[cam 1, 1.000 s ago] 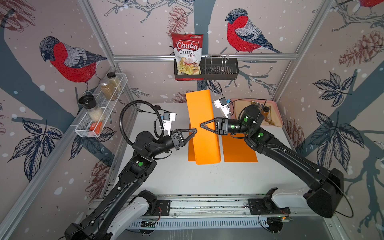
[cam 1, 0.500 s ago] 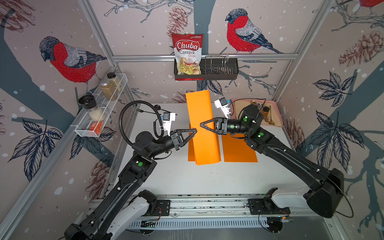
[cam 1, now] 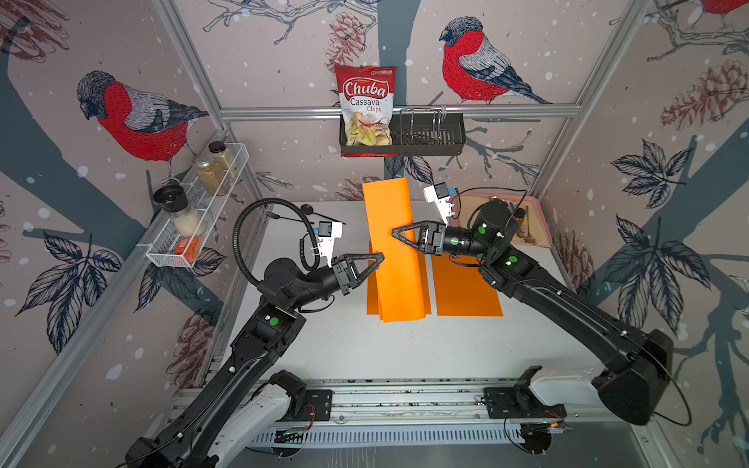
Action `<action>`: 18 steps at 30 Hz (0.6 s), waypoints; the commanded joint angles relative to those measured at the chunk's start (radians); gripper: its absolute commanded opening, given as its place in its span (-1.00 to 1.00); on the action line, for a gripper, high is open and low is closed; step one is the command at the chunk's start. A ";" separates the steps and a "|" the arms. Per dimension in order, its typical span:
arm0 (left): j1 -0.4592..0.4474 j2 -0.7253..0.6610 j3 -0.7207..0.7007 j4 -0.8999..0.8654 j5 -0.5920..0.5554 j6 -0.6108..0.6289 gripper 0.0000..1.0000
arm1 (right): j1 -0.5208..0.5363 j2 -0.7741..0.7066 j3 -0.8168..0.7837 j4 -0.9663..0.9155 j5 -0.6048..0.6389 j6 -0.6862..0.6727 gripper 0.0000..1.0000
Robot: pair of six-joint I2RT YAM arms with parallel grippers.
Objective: Fold the rectangular paper in half along the long edge
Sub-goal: Fold the paper.
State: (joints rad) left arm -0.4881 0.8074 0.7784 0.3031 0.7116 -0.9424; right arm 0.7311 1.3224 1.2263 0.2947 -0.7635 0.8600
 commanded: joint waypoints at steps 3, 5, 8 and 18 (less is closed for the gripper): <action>-0.001 -0.003 -0.001 0.040 0.022 0.001 -1.00 | 0.029 0.001 0.037 -0.039 0.078 -0.074 0.03; 0.000 -0.002 0.001 0.042 0.024 -0.001 -1.00 | 0.036 0.002 0.042 -0.050 0.088 -0.083 0.03; -0.001 -0.001 0.005 0.041 0.025 -0.001 -1.00 | 0.043 0.004 0.052 -0.068 0.100 -0.096 0.00; -0.001 -0.007 0.004 0.031 0.022 0.000 -1.00 | 0.045 -0.003 0.052 -0.079 0.115 -0.105 -0.34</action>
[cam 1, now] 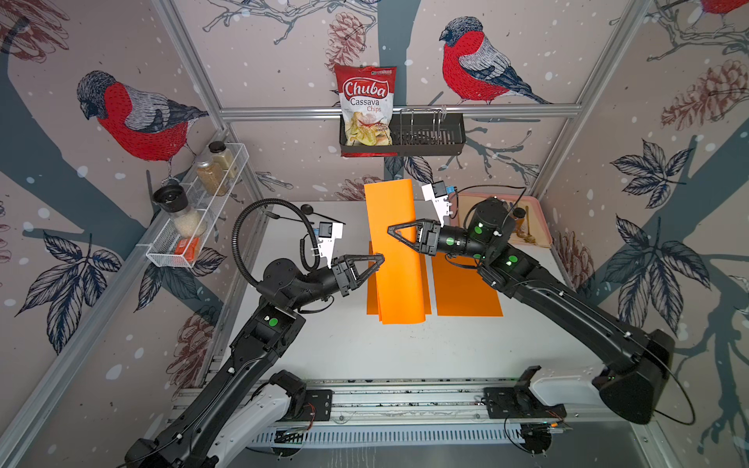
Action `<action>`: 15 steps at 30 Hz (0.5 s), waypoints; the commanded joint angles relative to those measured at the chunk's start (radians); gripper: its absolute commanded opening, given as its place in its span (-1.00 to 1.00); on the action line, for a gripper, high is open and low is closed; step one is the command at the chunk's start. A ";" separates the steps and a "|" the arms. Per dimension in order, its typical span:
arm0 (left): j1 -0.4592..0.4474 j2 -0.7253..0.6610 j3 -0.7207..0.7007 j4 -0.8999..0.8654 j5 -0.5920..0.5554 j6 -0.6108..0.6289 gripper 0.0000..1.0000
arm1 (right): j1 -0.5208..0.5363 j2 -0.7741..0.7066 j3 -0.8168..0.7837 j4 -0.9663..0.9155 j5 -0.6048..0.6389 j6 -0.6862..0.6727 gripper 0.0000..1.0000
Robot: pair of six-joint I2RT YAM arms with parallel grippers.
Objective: Fold the rectangular paper in half along the long edge
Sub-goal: Fold the paper.
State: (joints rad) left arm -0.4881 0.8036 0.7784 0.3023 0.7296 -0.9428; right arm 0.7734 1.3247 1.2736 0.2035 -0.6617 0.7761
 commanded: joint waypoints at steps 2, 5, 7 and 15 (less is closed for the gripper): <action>-0.001 -0.003 0.004 0.032 0.004 0.001 -1.00 | 0.002 -0.007 0.003 0.014 0.011 -0.021 -0.38; -0.001 -0.003 0.004 0.031 0.004 0.002 -0.89 | 0.003 -0.005 0.002 0.019 0.008 -0.019 -0.40; -0.001 -0.002 0.004 0.030 0.004 0.004 -0.82 | 0.002 -0.005 0.000 0.026 0.003 -0.018 -0.42; -0.001 -0.005 0.002 0.021 0.001 0.008 -0.62 | 0.001 -0.007 -0.011 0.056 -0.021 -0.003 -0.40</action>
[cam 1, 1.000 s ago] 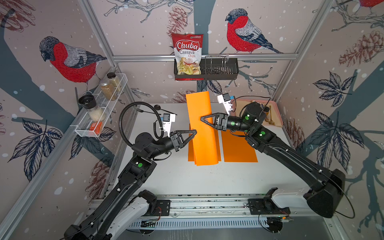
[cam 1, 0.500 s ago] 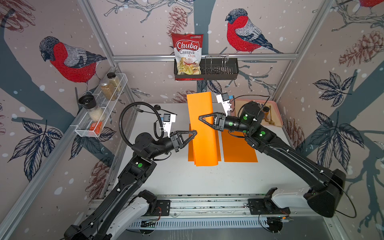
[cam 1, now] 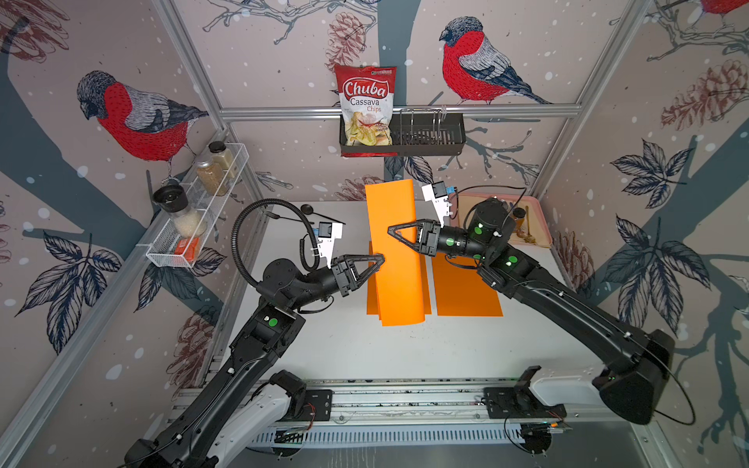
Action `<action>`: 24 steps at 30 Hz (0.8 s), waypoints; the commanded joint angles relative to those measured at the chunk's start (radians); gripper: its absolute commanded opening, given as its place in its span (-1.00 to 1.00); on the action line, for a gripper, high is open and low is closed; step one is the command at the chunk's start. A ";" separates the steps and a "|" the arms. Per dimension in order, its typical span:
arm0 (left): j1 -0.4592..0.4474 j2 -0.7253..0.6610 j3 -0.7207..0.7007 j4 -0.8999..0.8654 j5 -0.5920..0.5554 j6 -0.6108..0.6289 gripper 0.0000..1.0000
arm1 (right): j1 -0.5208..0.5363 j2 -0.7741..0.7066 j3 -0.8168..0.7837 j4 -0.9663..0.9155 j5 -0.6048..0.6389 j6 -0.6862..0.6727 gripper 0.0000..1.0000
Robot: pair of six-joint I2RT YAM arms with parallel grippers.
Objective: Fold the rectangular paper in half along the long edge
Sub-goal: Fold the paper.
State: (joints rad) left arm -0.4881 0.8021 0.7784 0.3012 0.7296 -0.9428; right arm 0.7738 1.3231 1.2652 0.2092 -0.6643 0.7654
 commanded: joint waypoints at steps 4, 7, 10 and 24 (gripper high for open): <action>-0.001 -0.003 0.002 0.024 0.001 0.009 -0.63 | 0.001 -0.007 -0.007 0.058 -0.026 0.012 -0.39; 0.000 -0.002 0.002 0.025 0.002 0.010 -0.69 | 0.000 -0.006 -0.011 0.065 -0.032 0.018 -0.38; -0.001 -0.002 0.001 0.026 0.002 0.010 -0.77 | -0.002 -0.007 -0.015 0.076 -0.038 0.023 -0.38; -0.001 -0.014 0.001 0.023 -0.002 0.011 -1.00 | -0.015 -0.012 -0.037 0.109 -0.060 0.053 -0.06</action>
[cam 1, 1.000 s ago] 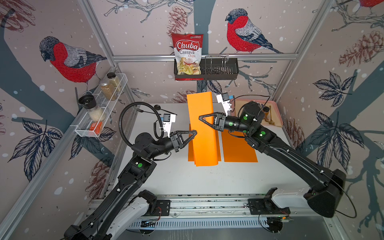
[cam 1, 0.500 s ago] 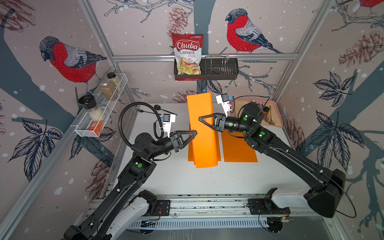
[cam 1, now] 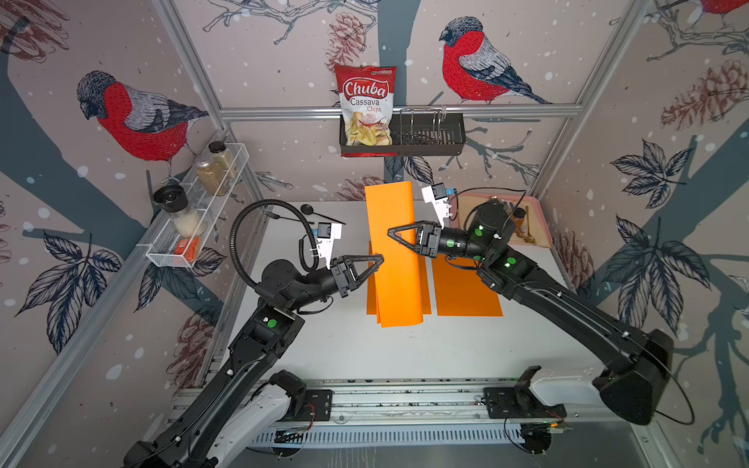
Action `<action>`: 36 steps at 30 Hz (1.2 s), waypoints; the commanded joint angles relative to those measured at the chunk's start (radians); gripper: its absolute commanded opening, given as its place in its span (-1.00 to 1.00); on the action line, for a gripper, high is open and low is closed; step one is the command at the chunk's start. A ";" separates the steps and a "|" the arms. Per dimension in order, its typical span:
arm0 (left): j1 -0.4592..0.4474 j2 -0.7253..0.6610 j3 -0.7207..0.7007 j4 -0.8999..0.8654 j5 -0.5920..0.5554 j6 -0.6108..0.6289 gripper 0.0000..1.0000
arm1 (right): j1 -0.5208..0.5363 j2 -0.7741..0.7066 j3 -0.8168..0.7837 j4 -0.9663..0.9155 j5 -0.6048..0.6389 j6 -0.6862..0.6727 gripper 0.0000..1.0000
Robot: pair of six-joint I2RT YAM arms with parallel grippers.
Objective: Fold the rectangular paper in half along the long edge
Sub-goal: Fold the paper.
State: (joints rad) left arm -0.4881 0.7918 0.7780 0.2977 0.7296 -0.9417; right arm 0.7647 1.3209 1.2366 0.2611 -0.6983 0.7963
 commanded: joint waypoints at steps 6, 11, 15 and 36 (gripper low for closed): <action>-0.001 -0.010 0.004 0.057 -0.013 -0.005 -1.00 | -0.031 -0.045 -0.062 0.123 -0.080 0.072 0.41; -0.001 -0.014 0.002 0.106 -0.025 -0.031 -1.00 | -0.034 -0.063 -0.101 0.187 -0.144 0.109 0.49; 0.000 -0.016 -0.005 0.161 -0.037 -0.056 -1.00 | -0.029 -0.064 -0.132 0.259 -0.185 0.150 0.50; -0.001 -0.006 0.013 0.202 -0.080 -0.077 -1.00 | -0.005 -0.109 -0.177 0.316 -0.212 0.174 -0.02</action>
State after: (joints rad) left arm -0.4881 0.7868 0.7807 0.4400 0.6514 -1.0138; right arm 0.7586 1.2171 1.0580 0.5663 -0.9119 0.9932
